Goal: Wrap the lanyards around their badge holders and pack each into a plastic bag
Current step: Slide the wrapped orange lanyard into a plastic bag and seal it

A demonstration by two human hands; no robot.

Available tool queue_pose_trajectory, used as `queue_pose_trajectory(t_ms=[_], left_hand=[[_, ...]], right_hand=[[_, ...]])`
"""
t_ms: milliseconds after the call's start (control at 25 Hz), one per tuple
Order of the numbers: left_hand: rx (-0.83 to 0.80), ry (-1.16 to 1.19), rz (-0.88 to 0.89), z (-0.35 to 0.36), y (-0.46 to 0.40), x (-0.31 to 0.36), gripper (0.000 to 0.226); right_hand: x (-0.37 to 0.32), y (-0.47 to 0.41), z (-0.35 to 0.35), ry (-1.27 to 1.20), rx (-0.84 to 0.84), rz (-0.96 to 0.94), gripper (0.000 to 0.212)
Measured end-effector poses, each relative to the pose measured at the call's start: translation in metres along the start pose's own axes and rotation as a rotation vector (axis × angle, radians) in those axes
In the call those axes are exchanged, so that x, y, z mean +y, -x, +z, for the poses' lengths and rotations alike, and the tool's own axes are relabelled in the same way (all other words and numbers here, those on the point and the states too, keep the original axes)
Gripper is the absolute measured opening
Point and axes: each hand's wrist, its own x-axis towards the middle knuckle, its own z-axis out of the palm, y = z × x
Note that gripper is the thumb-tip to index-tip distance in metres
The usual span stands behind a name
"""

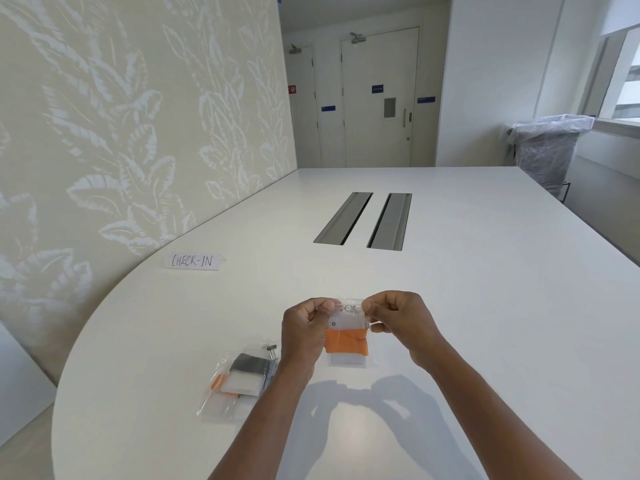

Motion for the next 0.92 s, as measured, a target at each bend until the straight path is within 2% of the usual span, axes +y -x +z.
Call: queue_pose_trajectory(t_ms=[280,520,760,920], left_hand=[[0.042,0.033,-0.035,0.002,0.001,-0.002,0.021],[0.041,0.055,-0.099,-0.003,0.003,-0.008,0.005],[0.039,-0.088,0.036,-0.001,0.003,-0.001,0.014],[0.063,-0.097,0.079,0.005,0.005,0.001,0.018]], right_hand=[[-0.001,-0.001,0.002,0.103,0.065,-0.072,0.017],[0.001,-0.002,-0.004,0.068,0.092,-0.071,0.017],[0.001,-0.003,-0.001,0.056,0.043,-0.034,0.013],[0.002,-0.006,0.003,0.151,0.109,-0.051,0.02]])
